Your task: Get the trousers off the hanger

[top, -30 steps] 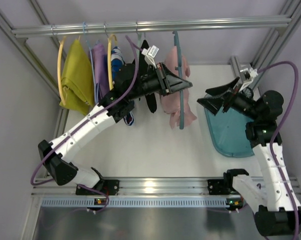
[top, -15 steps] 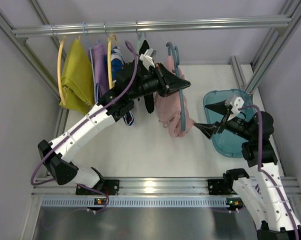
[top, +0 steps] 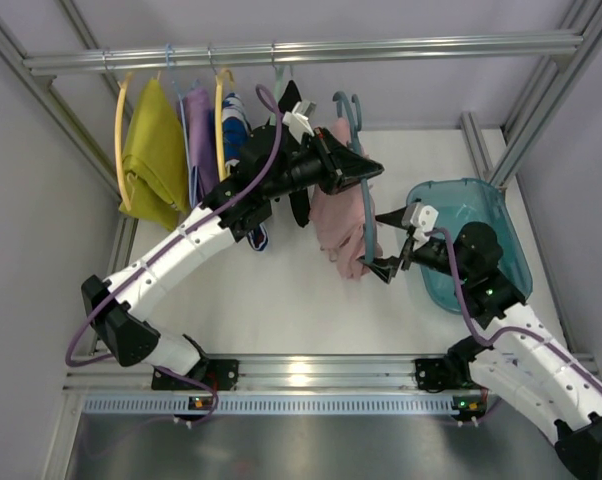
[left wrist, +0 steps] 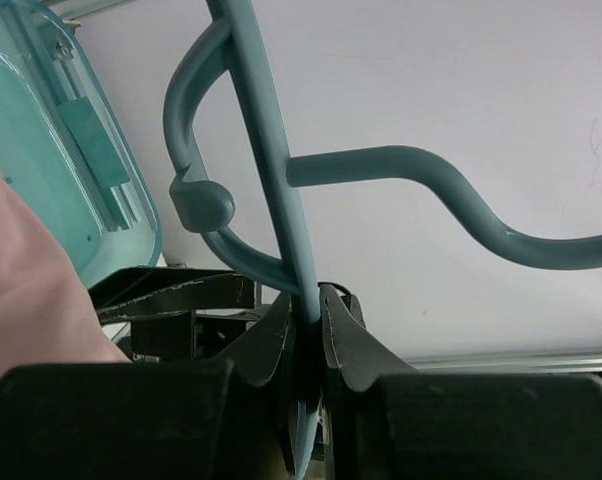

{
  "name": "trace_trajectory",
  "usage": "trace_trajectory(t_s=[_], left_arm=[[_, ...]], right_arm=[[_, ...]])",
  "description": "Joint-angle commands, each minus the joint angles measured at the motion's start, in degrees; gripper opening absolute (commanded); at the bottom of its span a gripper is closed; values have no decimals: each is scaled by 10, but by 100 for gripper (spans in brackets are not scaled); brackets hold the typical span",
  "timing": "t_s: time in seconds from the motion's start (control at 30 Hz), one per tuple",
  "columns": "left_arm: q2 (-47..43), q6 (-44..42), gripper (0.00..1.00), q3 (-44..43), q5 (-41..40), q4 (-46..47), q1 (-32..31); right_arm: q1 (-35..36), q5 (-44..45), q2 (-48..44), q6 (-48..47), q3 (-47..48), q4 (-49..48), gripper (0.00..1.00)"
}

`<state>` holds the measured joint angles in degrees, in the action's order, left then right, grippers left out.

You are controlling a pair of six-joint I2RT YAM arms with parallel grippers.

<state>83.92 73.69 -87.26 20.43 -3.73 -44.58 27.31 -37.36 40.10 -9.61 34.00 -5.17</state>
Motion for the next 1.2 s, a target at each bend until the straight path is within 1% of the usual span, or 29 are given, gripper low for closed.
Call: trace_trajectory(t_s=[0.0, 0.13, 0.17, 0.27, 0.37, 0.4, 0.47, 0.53, 0.67, 0.77, 0.83, 1.03, 1.17], left_arm=[[-11, 2, 0, -24, -4, 65, -1], [-17, -4, 0, -26, -1, 65, -1], [-15, -7, 0, -27, 0, 65, -1], [-17, -8, 0, -31, 2, 65, 0], [-17, -11, 0, -28, 1, 65, 0], [-17, -8, 0, -27, 1, 65, 0], [-18, -6, 0, -26, 1, 68, 0], [-18, -4, 0, -29, 0, 70, 0], [-16, -14, 0, -33, 4, 71, 0], [-18, -19, 0, -29, 3, 66, 0], [-19, -17, 0, -31, 3, 67, 0], [-21, -7, 0, -32, 6, 68, 1], [-20, -5, 0, -33, 9, 66, 1]], right_arm=[[15, 35, 9, -43, -8, -66, 99], [15, 1, -23, -93, -14, -11, 99], [15, -3, -40, -101, -15, 28, 99], [16, -12, -64, -124, -20, 79, 99], [16, -13, -88, -119, -30, 89, 99], [20, -6, -85, -113, -31, 78, 99], [33, 66, -76, -89, -39, 57, 99], [55, 138, -52, -68, -45, 10, 99], [58, 150, -1, -28, -37, -56, 99], [67, 153, 21, -23, -31, -82, 99], [82, 189, 34, -21, -35, -98, 99], [82, 280, 53, -19, -66, -179, 99], [82, 286, 70, -20, -68, -210, 99]])
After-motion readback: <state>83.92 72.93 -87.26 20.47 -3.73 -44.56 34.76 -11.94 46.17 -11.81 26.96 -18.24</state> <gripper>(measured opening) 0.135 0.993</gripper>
